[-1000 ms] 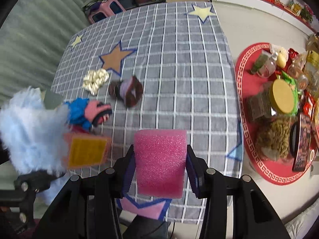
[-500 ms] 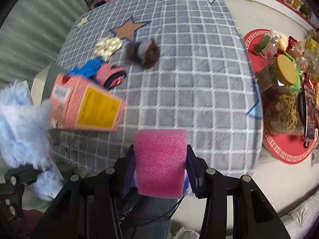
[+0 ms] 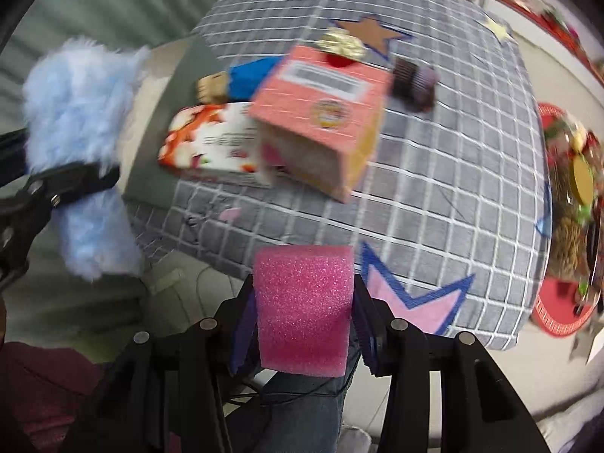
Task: Organize soft objects
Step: 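Carry the blue plush and pink sponge over to the white box, then lower both items into the white box and open both tools, then move both tools back over the remaining soft items, then grasp the blue cloth with left tool while right tool grasps knitted hat, then carry the blue cloth and knitted hat toward the white box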
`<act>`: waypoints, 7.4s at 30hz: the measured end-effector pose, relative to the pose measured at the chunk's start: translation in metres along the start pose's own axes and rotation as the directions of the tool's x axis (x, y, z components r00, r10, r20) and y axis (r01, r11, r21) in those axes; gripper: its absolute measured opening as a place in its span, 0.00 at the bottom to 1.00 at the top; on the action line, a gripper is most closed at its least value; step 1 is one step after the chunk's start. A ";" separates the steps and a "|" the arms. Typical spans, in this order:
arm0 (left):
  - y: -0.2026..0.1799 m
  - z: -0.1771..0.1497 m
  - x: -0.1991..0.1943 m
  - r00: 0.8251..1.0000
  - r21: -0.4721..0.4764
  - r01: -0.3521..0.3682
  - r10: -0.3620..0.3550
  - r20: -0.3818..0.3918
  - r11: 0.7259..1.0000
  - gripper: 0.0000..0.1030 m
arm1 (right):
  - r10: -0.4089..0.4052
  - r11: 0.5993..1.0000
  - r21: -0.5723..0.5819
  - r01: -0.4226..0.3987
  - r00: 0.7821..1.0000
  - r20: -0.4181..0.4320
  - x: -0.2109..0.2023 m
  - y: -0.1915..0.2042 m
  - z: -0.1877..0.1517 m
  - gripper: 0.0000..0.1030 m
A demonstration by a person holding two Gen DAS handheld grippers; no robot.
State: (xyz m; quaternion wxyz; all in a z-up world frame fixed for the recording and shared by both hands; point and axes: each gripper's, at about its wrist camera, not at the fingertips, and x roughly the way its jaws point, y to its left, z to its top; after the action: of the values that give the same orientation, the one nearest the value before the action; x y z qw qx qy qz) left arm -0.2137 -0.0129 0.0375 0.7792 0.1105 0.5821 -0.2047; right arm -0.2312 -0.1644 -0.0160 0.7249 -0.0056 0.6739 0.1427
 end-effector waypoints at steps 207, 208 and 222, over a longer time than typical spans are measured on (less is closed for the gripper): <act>0.125 0.272 0.295 0.909 -0.078 -0.270 0.227 -0.349 0.960 0.39 | -0.140 0.953 0.243 0.183 0.973 -0.182 0.182 -0.154 0.236 0.82; 0.110 0.274 0.294 0.908 -0.058 -0.269 0.232 -0.350 0.961 0.35 | -0.140 0.956 0.233 0.179 0.975 -0.173 0.180 -0.157 0.238 0.76; 0.086 0.268 0.178 0.956 -0.124 -0.223 0.192 -0.220 0.967 0.31 | 0.011 0.953 0.302 -0.018 1.000 0.024 0.086 -0.171 0.214 0.57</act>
State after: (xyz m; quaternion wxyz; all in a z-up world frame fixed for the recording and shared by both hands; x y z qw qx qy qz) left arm 0.0985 -0.0802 -0.0581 0.7380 0.1337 0.6582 -0.0653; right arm 0.0180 -0.2681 -0.1118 0.7234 0.1117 0.6799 0.0435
